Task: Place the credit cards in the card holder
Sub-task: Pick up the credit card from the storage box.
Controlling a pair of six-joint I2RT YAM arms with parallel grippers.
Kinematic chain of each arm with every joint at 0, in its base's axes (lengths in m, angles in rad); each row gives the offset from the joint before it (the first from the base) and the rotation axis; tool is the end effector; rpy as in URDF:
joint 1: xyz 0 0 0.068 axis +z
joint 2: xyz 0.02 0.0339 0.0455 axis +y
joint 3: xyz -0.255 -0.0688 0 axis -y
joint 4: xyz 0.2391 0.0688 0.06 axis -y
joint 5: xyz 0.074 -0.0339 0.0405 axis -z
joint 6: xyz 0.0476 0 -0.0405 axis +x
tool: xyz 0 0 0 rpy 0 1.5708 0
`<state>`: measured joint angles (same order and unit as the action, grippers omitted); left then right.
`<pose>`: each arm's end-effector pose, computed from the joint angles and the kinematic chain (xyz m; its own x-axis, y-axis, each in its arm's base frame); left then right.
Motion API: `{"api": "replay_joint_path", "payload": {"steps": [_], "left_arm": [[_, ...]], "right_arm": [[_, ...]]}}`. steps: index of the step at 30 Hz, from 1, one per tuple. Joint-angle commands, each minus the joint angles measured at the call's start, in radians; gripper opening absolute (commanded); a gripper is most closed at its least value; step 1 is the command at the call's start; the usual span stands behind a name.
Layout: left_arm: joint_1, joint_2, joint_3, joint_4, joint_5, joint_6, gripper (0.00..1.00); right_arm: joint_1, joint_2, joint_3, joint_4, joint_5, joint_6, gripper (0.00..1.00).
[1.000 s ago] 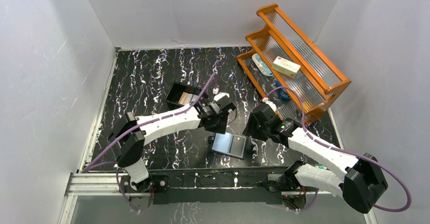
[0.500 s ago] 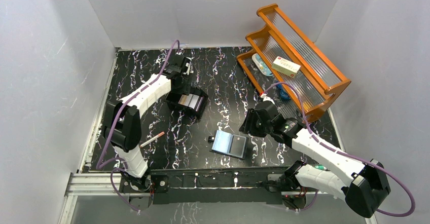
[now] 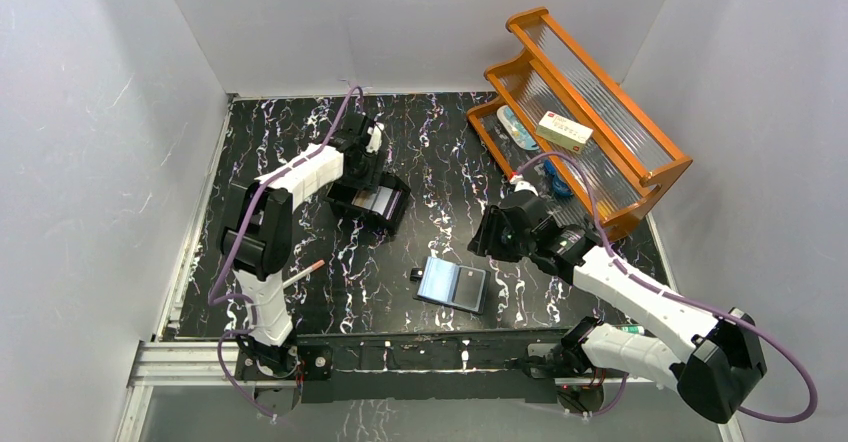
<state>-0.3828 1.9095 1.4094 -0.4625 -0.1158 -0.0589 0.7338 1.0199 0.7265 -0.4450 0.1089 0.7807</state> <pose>0.3848 -0.1490 0.1925 -0.7782 0.2503 -0.5760 0.2644 0.9625 0.0610 0.1687 0.1451 0.2374 -0.7816 0.2372 -0.5769 -0.0787 0.8799 0.4685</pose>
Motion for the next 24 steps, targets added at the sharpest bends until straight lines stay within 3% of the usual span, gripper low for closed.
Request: {"api": "replay_joint_path", "payload": {"steps": [1,13,21,24], "left_arm": [[0.000,-0.005,0.017,0.040,-0.031,0.033,0.56],[0.001,0.061,0.028,0.022,0.016,0.036,0.59],[0.000,0.008,0.047,0.009,0.175,0.002,0.29],[0.001,-0.005,0.058,-0.003,0.205,-0.009,0.25]], "right_arm": [[-0.004,0.005,0.050,0.051,-0.003,-0.012,0.54],[-0.004,0.021,0.072,0.047,0.012,-0.038,0.54],[-0.003,0.028,0.070,0.055,0.012,-0.035,0.54],[-0.003,0.032,0.067,0.061,0.008,-0.031,0.54]]}}
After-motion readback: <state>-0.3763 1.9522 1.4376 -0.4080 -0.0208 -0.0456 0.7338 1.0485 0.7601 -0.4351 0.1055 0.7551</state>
